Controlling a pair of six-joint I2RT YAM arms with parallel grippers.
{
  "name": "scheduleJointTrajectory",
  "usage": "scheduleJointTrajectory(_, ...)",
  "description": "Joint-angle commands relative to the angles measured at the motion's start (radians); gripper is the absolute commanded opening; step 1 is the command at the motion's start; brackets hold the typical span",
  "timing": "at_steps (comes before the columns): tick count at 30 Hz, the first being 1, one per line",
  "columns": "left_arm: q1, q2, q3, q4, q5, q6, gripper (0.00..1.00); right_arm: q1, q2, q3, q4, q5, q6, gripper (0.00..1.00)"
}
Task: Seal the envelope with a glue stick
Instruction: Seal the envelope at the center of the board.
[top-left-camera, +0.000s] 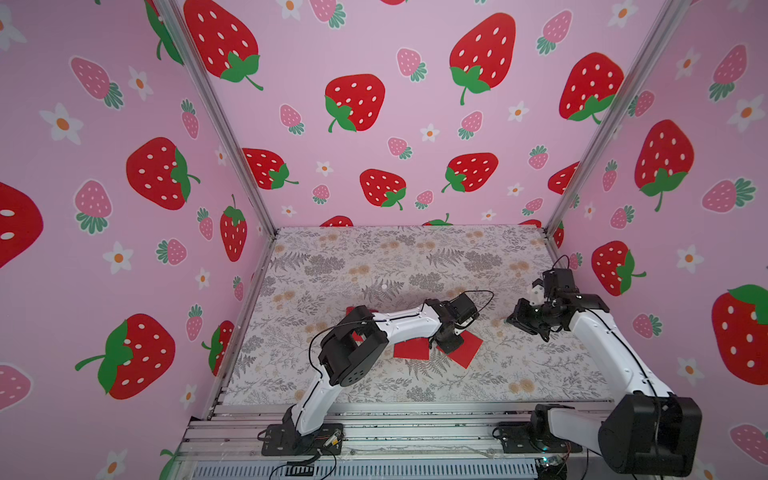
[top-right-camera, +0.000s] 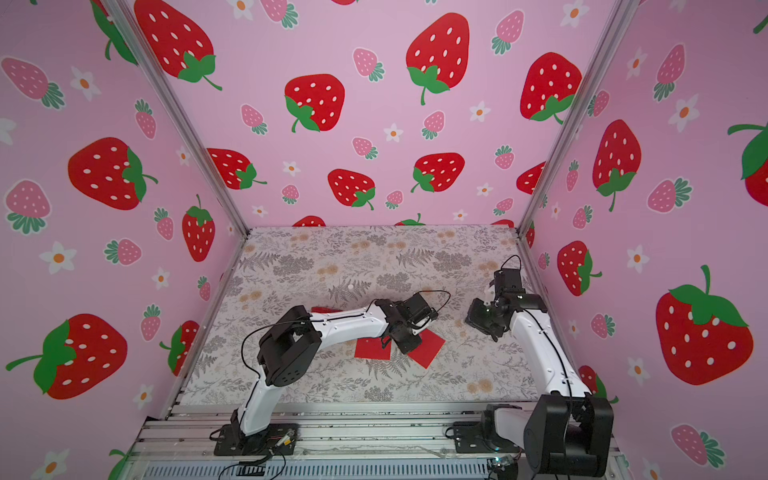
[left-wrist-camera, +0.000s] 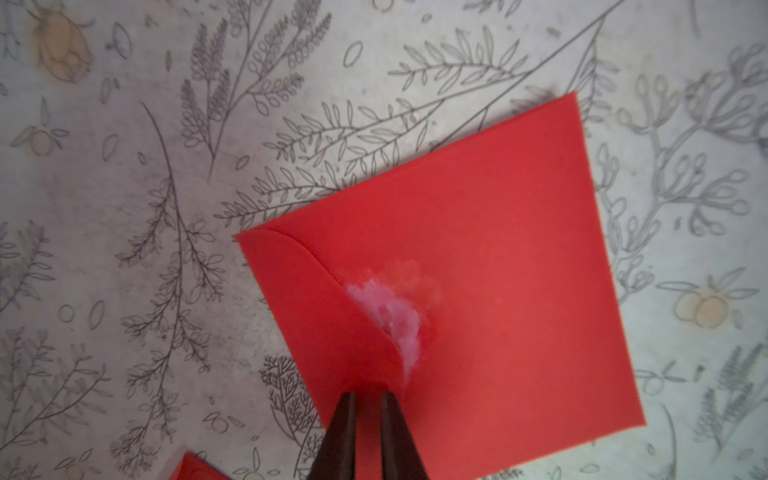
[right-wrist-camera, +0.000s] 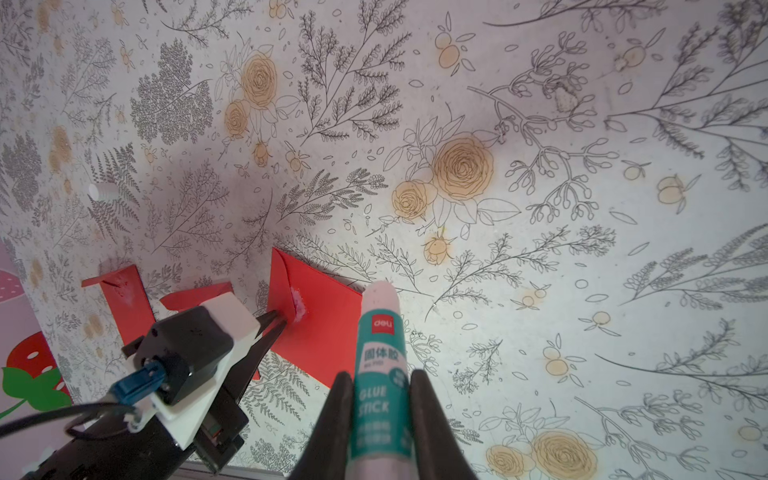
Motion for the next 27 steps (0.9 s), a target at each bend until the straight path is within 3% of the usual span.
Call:
scheduleJointTrajectory(1,-0.003,0.054,-0.004,-0.058,-0.016,0.014,0.14,-0.007,0.006,0.027,-0.024,-0.010,-0.007,0.00)
scheduleJointTrajectory(6,-0.001,0.019,0.062,-0.046,0.019,0.018,0.14,-0.007,0.001,0.033,-0.030,-0.002,-0.010,0.00)
scheduleJointTrajectory(15,0.005,0.081,0.140,-0.065,0.035,0.017,0.14,-0.007,0.016,0.038,-0.031,-0.005,-0.016,0.00)
scheduleJointTrajectory(27,0.006,0.124,0.086,-0.060,0.046,0.015,0.13,-0.007,0.028,0.037,-0.029,-0.012,-0.019,0.00)
